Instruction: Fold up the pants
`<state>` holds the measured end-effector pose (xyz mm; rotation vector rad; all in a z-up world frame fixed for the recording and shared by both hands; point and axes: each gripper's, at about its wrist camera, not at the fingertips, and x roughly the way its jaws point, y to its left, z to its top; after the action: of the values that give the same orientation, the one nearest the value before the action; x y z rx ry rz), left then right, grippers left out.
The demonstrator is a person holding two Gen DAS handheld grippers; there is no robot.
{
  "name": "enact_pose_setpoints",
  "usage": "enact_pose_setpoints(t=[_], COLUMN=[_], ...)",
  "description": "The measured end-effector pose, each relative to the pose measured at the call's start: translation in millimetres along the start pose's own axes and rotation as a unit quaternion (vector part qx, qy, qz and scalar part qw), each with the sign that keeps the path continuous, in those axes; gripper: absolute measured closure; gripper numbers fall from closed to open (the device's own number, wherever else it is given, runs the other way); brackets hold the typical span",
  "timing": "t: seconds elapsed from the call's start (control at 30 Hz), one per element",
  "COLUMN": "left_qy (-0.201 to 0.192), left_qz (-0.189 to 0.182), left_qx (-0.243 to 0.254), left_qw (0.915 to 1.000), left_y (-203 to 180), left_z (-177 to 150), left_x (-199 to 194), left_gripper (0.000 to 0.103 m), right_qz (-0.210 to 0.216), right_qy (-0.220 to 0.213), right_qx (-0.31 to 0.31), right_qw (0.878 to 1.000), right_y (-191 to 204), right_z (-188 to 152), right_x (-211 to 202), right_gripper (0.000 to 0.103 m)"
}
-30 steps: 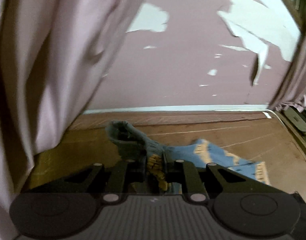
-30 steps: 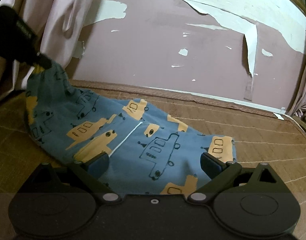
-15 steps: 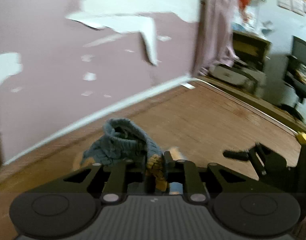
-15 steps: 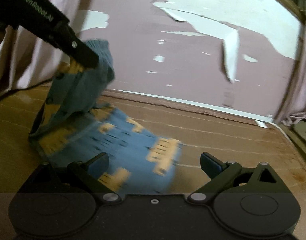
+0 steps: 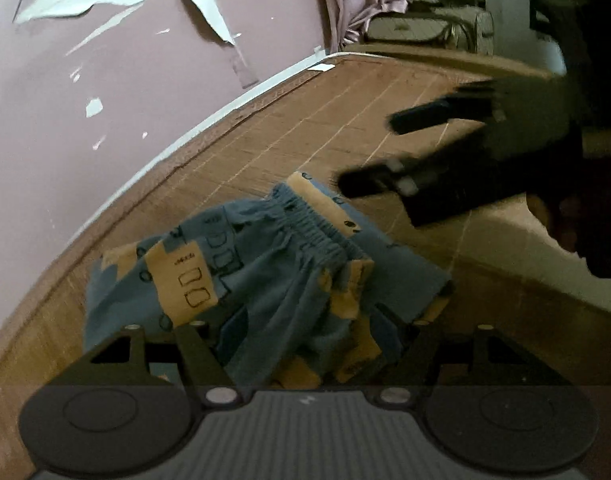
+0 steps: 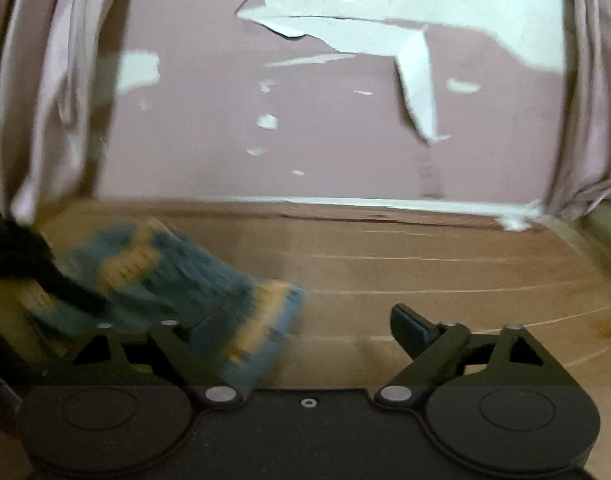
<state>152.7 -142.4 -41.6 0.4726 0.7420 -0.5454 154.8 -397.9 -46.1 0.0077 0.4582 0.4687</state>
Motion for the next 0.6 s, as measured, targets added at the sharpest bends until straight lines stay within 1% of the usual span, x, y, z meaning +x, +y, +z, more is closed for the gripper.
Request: enact_pose_setpoints(t=[0.03, 0.07, 0.13, 0.17, 0.2, 0.23, 0.27, 0.3, 0.33, 0.37, 0.4, 0.43, 0.47, 0.5, 0.6], left_qy=[0.003, 0.006, 0.016, 0.023, 0.025, 0.024, 0.024, 0.024, 0.023, 0.022, 0.020, 0.016, 0.010, 0.002, -0.027], left_qz=[0.006, 0.009, 0.004, 0.000, -0.006, -0.008, -0.011, -0.013, -0.018, -0.026, -0.032, -0.036, -0.042, -0.048, -0.065], left_qx=[0.007, 0.011, 0.012, 0.009, 0.004, -0.001, -0.005, -0.006, -0.009, -0.012, -0.016, -0.022, -0.030, -0.041, -0.072], left_qw=[1.0000, 0.9999, 0.9998, 0.9997, 0.9997, 0.9997, 0.9996, 0.9996, 0.9995, 0.9994, 0.9992, 0.9990, 0.9986, 0.9980, 0.9949], left_y=[-1.0, -1.1, 0.9, 2.0, 3.4, 5.1, 6.1, 7.2, 8.6, 10.1, 11.8, 13.9, 17.0, 20.5, 31.2], left_z=[0.7, 0.8, 1.9, 1.9, 1.9, 1.8, 2.0, 2.3, 2.6, 3.0, 3.4, 3.7, 4.6, 5.2, 8.5], left_x=[2.0, 3.5, 8.3, 10.1, 11.0, 10.6, 10.5, 10.2, 9.5, 9.2, 8.4, 7.1, 5.4, 2.2, -15.1], left_gripper=[0.030, 0.030, 0.036, 0.045, 0.049, 0.050, 0.057, 0.067, 0.073, 0.082, 0.087, 0.090, 0.094, 0.095, 0.096], right_qz=[0.024, 0.043, 0.077, 0.089, 0.099, 0.103, 0.101, 0.095, 0.095, 0.100, 0.102, 0.098, 0.093, 0.089, 0.088], right_qy=[0.003, 0.006, 0.022, 0.036, 0.048, 0.057, 0.067, 0.080, 0.087, 0.094, 0.098, 0.098, 0.097, 0.093, 0.070], right_qx=[0.024, 0.039, 0.055, 0.055, 0.055, 0.056, 0.061, 0.075, 0.093, 0.121, 0.137, 0.143, 0.138, 0.126, 0.112], right_qw=[0.999, 0.998, 0.995, 0.994, 0.992, 0.991, 0.991, 0.989, 0.987, 0.983, 0.980, 0.980, 0.981, 0.984, 0.987], right_y=[-2.8, -3.4, -5.9, -5.4, -4.9, -4.6, -5.0, -6.7, -9.2, -13.3, -16.2, -16.9, -15.2, -12.1, -5.9], right_z=[3.4, 5.1, 9.3, 11.5, 12.7, 13.6, 12.6, 11.7, 10.6, 9.0, 7.7, 7.4, 7.7, 10.2, 21.3], right_x=[5.1, 8.7, 21.3, 28.8, 36.1, 43.2, 50.4, 57.5, 61.8, 65.1, 66.0, 65.2, 63.7, 60.0, 41.7], right_gripper=[0.020, 0.024, 0.027, 0.030, 0.035, 0.039, 0.047, 0.054, 0.057, 0.063, 0.071, 0.075, 0.085, 0.089, 0.093])
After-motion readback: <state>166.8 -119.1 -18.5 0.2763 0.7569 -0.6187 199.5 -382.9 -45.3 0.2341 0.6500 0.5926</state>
